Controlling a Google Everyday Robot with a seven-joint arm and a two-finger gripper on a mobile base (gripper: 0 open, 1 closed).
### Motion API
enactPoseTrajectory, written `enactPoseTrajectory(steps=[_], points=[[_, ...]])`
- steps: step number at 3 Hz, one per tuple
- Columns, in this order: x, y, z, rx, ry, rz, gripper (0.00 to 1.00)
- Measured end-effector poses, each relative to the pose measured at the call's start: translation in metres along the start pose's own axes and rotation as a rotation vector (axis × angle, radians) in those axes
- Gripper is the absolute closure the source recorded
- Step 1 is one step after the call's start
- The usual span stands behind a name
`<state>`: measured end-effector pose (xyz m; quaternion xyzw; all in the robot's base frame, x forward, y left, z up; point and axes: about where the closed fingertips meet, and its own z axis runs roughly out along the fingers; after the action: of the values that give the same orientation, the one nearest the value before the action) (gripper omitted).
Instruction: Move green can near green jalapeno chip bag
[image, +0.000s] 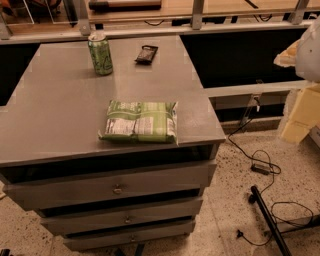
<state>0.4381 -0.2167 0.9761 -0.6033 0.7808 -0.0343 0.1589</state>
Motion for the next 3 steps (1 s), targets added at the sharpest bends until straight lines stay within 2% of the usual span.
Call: enactPoseTrajectory(steps=[1,2,3], points=[[0.0,0.0,0.0,0.0,0.0,0.0,0.0],[-0.069,-0.049,0.029,0.016,-0.109,-0.086,0.0],[-0.192,-0.103,0.085,-0.038,-0.28,-0.224,0.0]])
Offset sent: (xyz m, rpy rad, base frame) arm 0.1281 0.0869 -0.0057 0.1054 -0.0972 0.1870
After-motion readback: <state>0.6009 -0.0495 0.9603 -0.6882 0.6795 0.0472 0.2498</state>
